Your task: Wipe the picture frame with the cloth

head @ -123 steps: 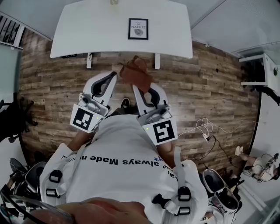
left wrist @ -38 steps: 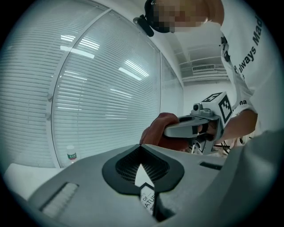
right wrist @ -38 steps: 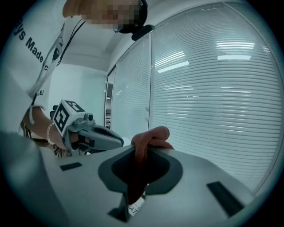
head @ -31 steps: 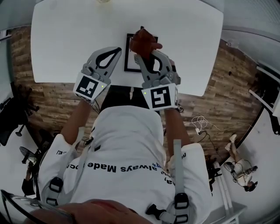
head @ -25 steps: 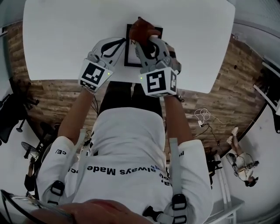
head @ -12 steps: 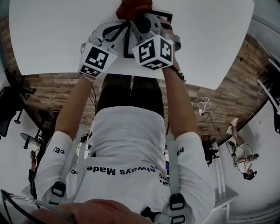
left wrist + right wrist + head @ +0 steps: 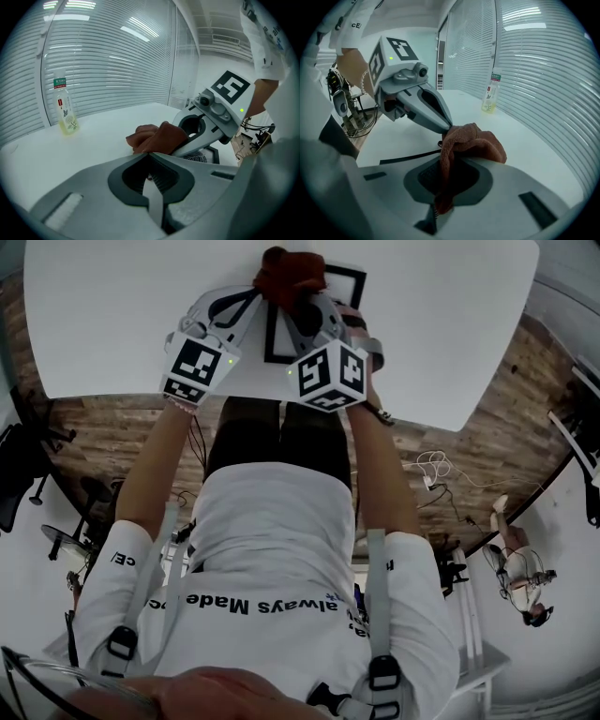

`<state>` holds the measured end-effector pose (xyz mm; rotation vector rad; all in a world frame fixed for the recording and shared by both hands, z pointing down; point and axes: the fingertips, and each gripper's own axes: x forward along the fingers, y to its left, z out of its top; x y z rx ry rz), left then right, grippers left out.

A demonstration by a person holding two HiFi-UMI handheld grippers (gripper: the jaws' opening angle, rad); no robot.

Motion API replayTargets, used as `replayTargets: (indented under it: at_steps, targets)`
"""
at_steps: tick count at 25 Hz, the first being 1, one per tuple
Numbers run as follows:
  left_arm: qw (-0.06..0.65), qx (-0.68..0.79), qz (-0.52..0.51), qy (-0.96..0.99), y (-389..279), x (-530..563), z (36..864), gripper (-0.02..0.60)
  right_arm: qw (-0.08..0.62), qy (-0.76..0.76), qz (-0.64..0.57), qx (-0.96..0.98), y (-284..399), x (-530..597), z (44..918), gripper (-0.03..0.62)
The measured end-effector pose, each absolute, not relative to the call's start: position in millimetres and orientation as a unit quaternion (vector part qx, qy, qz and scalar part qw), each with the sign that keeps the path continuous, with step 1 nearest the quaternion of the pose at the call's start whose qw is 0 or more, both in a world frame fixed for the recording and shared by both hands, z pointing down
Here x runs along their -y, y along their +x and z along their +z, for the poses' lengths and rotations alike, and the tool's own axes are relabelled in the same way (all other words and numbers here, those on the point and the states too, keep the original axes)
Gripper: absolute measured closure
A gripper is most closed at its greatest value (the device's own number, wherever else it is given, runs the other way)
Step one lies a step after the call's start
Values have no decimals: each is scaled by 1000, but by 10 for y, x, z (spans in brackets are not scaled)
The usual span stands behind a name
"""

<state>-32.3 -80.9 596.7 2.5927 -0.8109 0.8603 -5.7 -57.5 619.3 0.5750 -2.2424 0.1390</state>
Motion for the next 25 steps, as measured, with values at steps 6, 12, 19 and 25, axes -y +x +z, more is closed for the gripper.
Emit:
replayTargets:
  at_steps: [6, 12, 19, 25]
  targets:
    - [136, 268, 298, 906, -194, 887, 5918, 580, 401, 219, 74, 886, -32, 368, 6221, 579]
    - [145, 279, 292, 903, -337, 898, 5895, 580, 404, 205, 88, 887, -7, 162, 6273, 580]
    - [139, 275, 297, 904, -277, 1012, 5967, 580, 416, 182, 93, 886, -15, -118, 6309, 580]
    - [133, 255, 312, 906, -95, 1081, 6087, 580, 428, 161, 90, 885, -5, -295, 6300, 579]
